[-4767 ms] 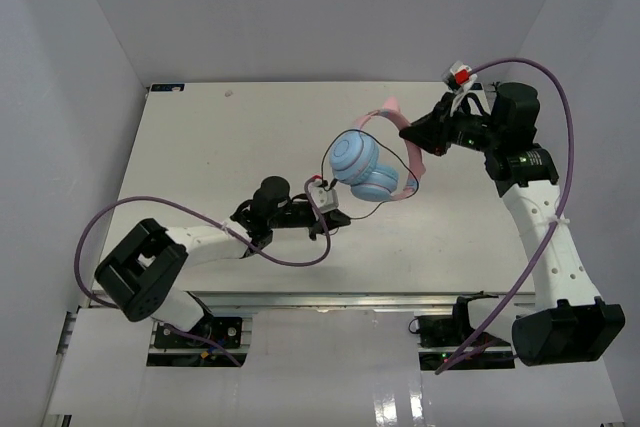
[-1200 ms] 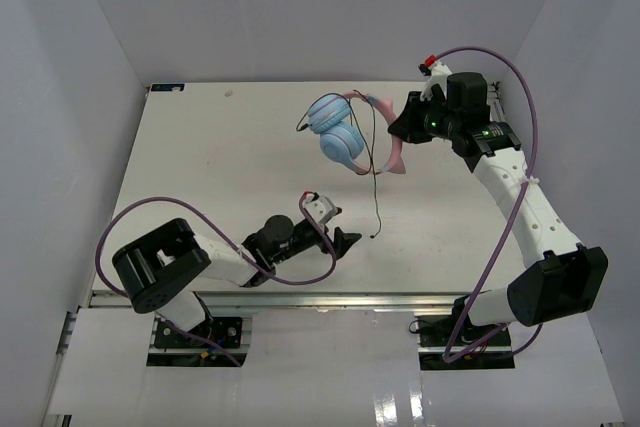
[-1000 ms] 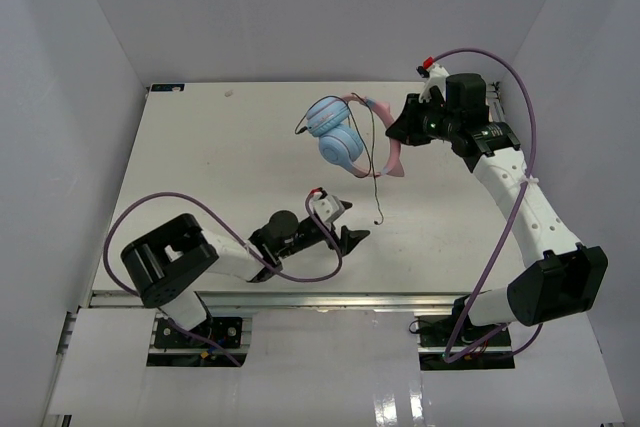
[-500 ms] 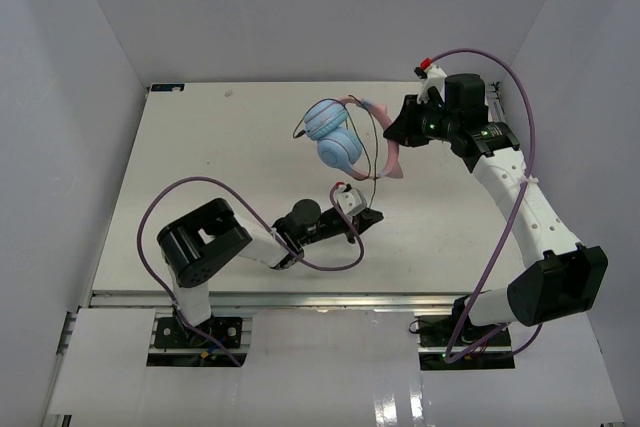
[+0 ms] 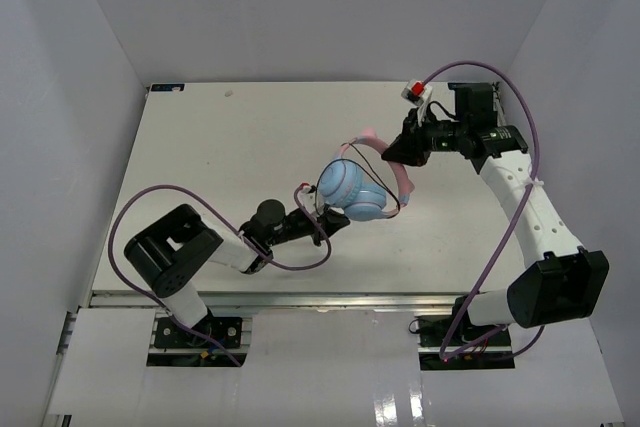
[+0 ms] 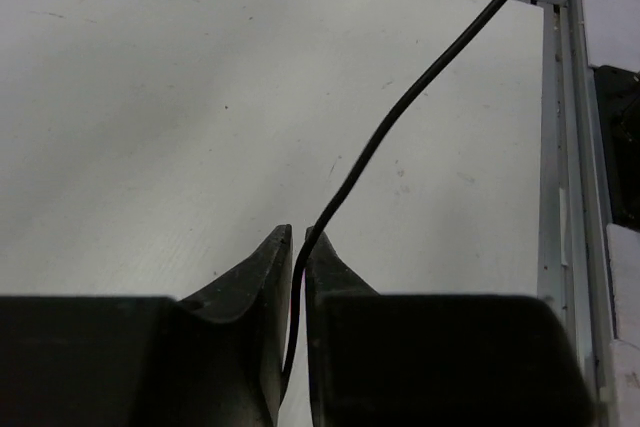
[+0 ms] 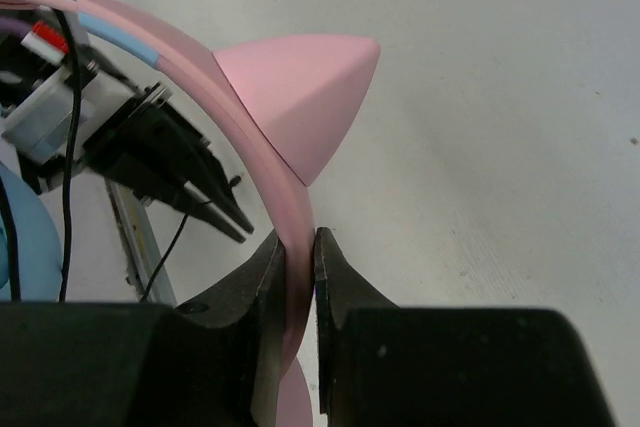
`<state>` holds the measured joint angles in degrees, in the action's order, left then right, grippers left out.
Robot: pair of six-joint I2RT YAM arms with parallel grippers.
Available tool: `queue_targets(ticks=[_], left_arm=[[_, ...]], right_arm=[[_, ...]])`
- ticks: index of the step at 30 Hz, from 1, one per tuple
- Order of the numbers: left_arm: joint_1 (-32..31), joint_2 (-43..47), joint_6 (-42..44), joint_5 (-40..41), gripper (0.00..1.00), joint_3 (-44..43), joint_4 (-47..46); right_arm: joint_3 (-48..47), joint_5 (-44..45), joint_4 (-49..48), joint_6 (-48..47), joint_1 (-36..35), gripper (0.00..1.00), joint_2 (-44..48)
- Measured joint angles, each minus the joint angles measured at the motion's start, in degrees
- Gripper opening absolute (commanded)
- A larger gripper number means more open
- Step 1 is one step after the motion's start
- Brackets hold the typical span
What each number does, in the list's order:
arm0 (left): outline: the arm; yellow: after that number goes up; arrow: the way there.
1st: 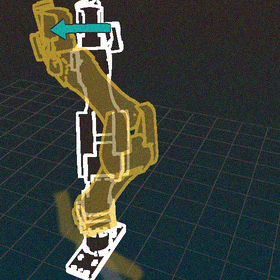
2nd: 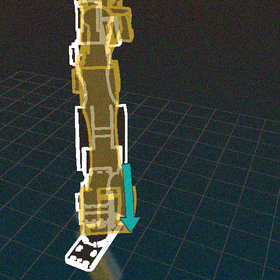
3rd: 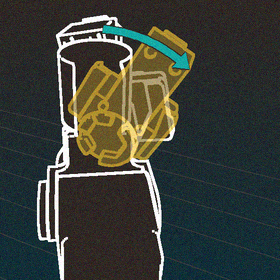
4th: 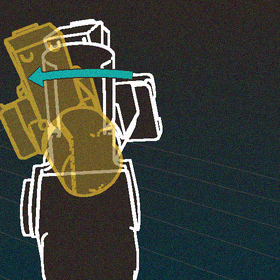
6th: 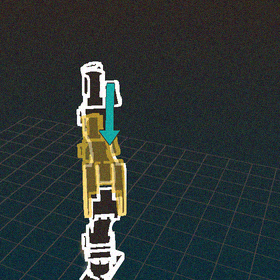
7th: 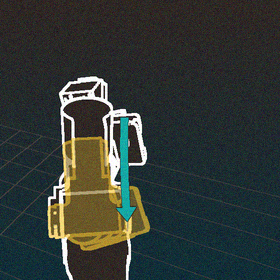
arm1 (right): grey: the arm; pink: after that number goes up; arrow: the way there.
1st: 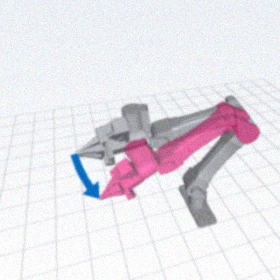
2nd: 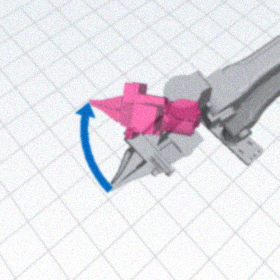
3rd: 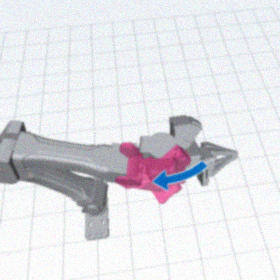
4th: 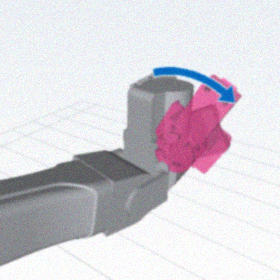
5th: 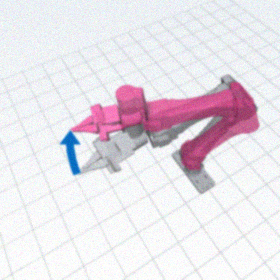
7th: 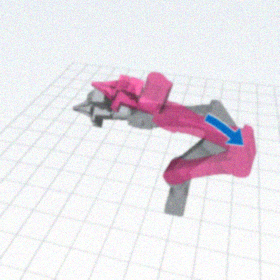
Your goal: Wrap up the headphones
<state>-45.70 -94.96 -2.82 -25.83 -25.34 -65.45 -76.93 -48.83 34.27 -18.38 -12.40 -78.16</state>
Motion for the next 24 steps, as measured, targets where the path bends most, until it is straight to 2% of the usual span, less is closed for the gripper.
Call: queue_targets(ticks=[6, 12, 20, 24], left_arm=[[7.1, 0.1, 0.5, -8.8, 0.25, -1.1, 7.0], [11.7, -1.2, 1.0, -16.1, 0.08, -4.3, 12.5], [14.6, -6.8, 4.4, -22.2, 0.04, -11.9, 24.0], [15.5, -10.2, 5.9, -21.4, 0.0, -16.5, 30.6]], right_arm=[[1.1, -2.8, 7.2, -15.5, -4.5, 0.08, -1.4], [7.4, 0.5, 7.6, -24.1, -6.1, 0.08, -1.3], [18.3, 14.3, -3.6, -26.3, -6.6, 0.08, -2.9], [19.6, 23.0, -11.1, -24.9, -8.1, 0.08, -7.9]])
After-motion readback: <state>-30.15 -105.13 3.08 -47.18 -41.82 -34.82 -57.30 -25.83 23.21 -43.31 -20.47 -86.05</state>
